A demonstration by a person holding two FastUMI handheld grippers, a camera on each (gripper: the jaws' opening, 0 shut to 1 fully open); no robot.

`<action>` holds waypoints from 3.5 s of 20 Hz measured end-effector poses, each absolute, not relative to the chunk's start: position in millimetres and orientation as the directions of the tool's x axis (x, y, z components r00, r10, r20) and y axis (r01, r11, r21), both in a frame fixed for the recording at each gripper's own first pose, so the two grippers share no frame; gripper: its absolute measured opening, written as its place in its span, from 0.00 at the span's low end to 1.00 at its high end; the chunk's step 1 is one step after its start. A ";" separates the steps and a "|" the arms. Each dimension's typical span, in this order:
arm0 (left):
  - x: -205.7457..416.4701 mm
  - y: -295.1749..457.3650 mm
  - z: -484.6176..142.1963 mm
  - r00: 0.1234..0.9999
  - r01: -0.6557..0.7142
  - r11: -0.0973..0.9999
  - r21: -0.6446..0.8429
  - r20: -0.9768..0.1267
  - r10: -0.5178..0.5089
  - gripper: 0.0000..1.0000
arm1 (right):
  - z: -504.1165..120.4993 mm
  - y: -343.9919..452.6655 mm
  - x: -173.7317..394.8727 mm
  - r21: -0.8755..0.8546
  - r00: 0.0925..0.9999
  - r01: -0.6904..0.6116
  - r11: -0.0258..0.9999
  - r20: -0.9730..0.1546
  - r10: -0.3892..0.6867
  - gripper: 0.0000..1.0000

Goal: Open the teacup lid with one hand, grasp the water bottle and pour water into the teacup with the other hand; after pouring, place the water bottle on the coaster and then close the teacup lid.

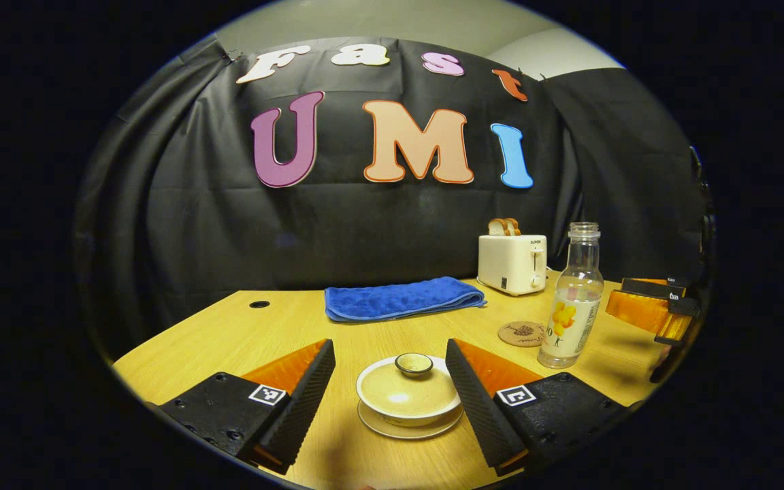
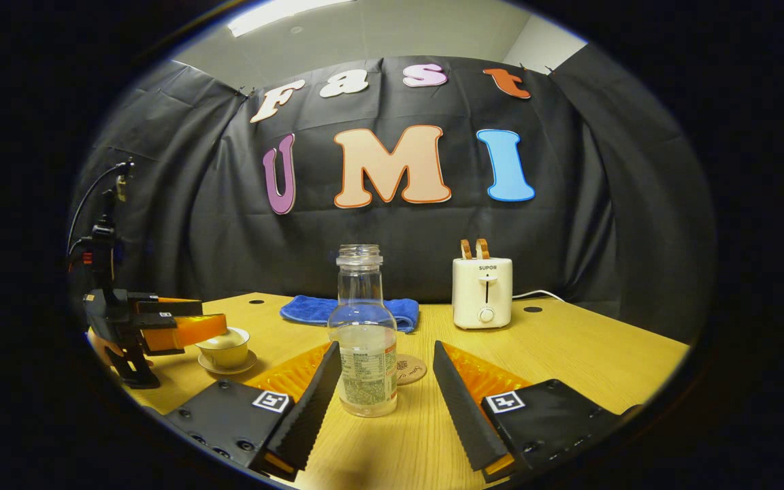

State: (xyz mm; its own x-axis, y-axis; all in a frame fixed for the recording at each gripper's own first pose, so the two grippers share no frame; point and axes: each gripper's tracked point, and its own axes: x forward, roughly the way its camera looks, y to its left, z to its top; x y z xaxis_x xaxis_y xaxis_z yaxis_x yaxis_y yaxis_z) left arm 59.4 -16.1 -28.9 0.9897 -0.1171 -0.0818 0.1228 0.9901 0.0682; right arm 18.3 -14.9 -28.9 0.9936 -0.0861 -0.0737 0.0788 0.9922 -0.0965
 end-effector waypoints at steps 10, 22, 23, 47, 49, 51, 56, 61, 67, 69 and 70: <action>74.3 -27.2 -45.0 0.968 0.180 0.980 0.081 -0.192 -0.162 0.86 | -28.6 -13.8 16.2 -0.096 0.995 0.060 0.994 -0.076 -0.068 0.88; 78.0 -28.5 -39.0 0.971 0.186 0.976 0.115 -0.173 -0.165 0.33 | -28.8 -11.6 16.5 -0.094 0.996 0.043 0.995 -0.078 -0.050 0.88; 76.0 -27.9 -39.6 0.973 0.184 0.976 0.119 -0.166 -0.163 0.30 | -28.4 -11.3 16.1 -0.094 0.996 0.039 0.995 -0.079 -0.046 0.88; 43.2 38.9 -15.5 1.000 -0.018 0.999 0.044 0.003 0.017 0.29 | -49.6 4.2 61.5 -0.080 0.985 -0.054 0.995 -0.167 0.040 0.92; 40.7 43.5 -15.6 1.000 -0.026 0.999 0.045 0.003 0.026 0.29 | -54.0 3.8 70.0 -0.083 0.981 -0.043 0.996 -0.190 0.027 0.88; 39.9 46.4 -15.1 1.000 -0.028 0.999 0.044 0.003 0.028 0.29 | -61.2 4.3 77.3 -0.084 0.975 -0.038 0.996 -0.222 0.019 0.88; 38.2 65.0 -14.7 0.999 -0.055 0.998 0.044 0.005 0.054 0.29 | -77.2 6.7 91.0 -0.096 0.949 -0.035 0.995 -0.314 0.003 0.85; 37.3 90.7 -15.4 0.993 -0.114 0.993 0.042 0.005 0.114 0.29 | -76.4 12.6 96.0 -0.127 0.951 -0.048 0.991 -0.309 0.007 0.80; 37.1 91.8 -15.6 0.993 -0.120 0.992 0.043 0.008 0.120 0.29 | -52.5 13.6 98.1 -0.380 0.957 -0.049 0.924 -0.283 -0.066 0.79; 36.6 91.9 -16.1 0.993 -0.120 0.992 0.043 0.007 0.120 0.29 | -29.9 12.3 97.7 -0.508 0.967 -0.034 0.861 -0.235 -0.100 0.79; 36.3 92.0 -15.2 0.993 -0.120 0.992 0.042 0.007 0.120 0.29 | -20.9 13.8 99.5 -0.566 0.971 -0.031 0.824 -0.212 -0.109 0.79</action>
State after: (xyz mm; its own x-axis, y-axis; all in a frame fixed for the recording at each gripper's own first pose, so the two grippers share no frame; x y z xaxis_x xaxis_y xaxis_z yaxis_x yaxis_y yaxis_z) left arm 36.3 92.0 -15.2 0.9928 0.1198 0.0071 -0.1200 0.9919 0.0422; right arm 99.5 13.8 -20.9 0.9712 -0.1088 -0.2119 -0.0313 0.8237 -0.5662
